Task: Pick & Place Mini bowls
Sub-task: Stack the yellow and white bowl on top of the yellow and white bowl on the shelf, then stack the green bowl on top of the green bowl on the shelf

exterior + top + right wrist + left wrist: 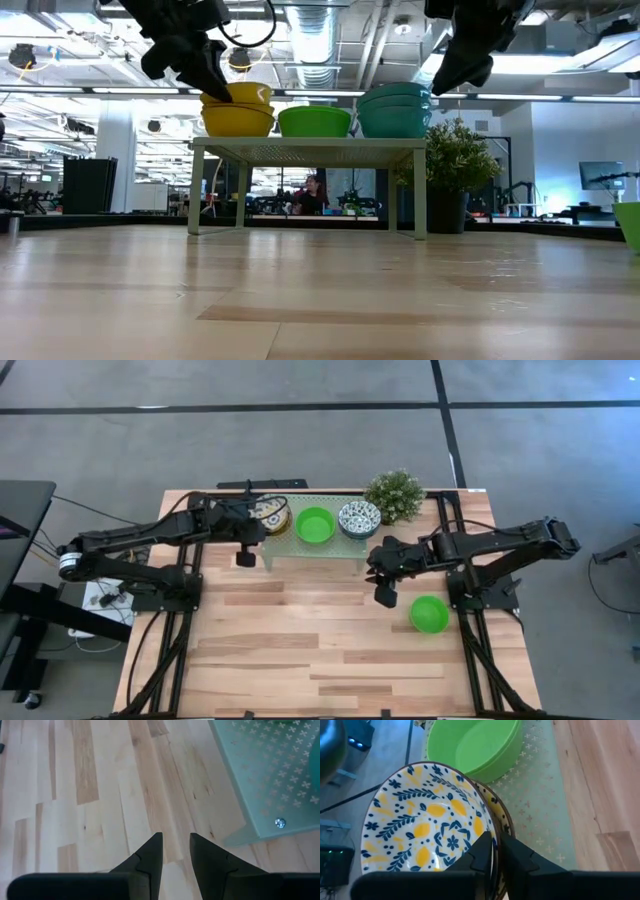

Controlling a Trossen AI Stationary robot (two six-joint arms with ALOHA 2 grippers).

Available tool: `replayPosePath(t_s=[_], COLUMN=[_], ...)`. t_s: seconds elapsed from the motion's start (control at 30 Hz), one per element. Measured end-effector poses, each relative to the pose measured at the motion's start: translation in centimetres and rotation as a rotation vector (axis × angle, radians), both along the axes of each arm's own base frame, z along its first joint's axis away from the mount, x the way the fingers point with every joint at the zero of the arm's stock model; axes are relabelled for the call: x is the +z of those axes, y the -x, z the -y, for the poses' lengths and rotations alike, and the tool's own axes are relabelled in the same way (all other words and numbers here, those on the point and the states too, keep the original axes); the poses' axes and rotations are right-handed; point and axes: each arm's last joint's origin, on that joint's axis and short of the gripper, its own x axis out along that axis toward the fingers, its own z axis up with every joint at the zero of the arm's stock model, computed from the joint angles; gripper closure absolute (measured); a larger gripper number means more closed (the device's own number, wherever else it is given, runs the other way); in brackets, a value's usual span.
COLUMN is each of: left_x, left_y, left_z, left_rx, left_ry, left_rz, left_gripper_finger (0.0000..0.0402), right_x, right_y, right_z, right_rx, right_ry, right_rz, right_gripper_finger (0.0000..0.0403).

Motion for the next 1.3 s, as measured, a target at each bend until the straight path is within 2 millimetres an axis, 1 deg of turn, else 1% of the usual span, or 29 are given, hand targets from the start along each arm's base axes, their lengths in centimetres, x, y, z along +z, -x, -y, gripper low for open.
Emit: replayPosePath(t_s=[0.23,0.47,0.8,0.87,1.0,1.13,1.3], left_x=[0.0,0.0,0.0,0.1,0.4,0.5,0.6], left_y=[0.0,0.0,-0.1,-0.2,-0.4,-0.7,-1.0], left_z=[-0.1,-0.1,0.0,0.0,0.2,0.7,1.8], left_rx=[0.038,0.105,0.101,0.101,0.084,0.047,0.018], left_ry=[-0.026,0.042,0.042,0.041,0.038,0.041,0.014], left_rz=[-0.004,0.036,0.043,0.05,0.088,0.098,0.111], left_gripper_finger=[0.0366,0.0364,0.0359,0.0347,0.0309,0.0272,0.0249], right_x=[0.0,0.0,0.0,0.0,0.0,0.0,0.0], right_y=[0.0,0.0,0.0,0.0,0.0,0.0,0.0], right_z=[0.0,0.0,0.0,0.0,0.0,0.0,0.0], right_rx=[0.013,0.013,0.013,0.013,0.013,0.012,0.011], right_ry=[0.011,0.011,0.01,0.01,0.01,0.009,0.009], right_rz=[-0.001,0.0,0.0,0.0,0.0,0.0,0.001], right_gripper_finger=[0.031,0.031,0.031,0.031,0.031,0.031,0.031])
